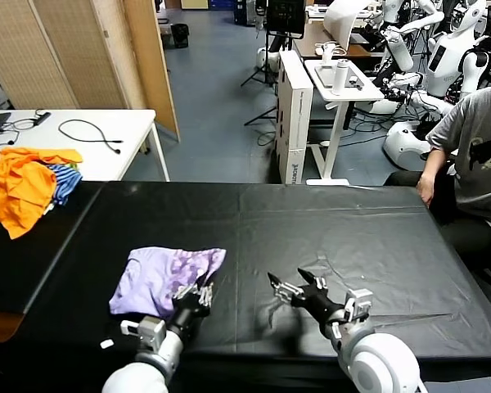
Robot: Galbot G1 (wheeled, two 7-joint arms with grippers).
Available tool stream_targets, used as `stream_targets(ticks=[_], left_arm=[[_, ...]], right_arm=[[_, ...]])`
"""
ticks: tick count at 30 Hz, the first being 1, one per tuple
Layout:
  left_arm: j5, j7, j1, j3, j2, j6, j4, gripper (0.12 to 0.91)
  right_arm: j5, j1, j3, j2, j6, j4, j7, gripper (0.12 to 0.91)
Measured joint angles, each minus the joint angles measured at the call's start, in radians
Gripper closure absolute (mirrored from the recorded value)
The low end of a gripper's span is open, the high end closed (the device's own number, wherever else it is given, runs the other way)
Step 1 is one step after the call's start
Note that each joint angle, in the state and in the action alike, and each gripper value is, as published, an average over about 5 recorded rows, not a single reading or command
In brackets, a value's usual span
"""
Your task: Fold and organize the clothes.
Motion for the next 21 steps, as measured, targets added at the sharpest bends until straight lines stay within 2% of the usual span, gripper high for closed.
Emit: stream_targets(ticks=[6,9,12,21], left_arm=[[0.037,0.019,0.005,-0.016,0.031,-0.06,-0.059,0.287],[0.042,0.022,0.002,-0.042,0.055,-0.082,-0.086,0.16],[0.044,0.019,-0.004,-0.073,0.075,-0.092,-0.098,0.128],[0.08,0.013,0.019,-0.137,0.078,-0.12,-0.087,0.123]], right_arm=[[0.026,0.035,-0.034,-0.009,-0.015,-0.029,0.004,0.118],[0.036,0.058,-0.059,-0.004,-0.02,-0.048,0.015,0.118],[0.042,0.087,-0.096,0.004,-0.024,-0.074,0.025,0.118],[0.102,0.159,-0.223,0.048,-0.028,-0.16,0.049,0.118]])
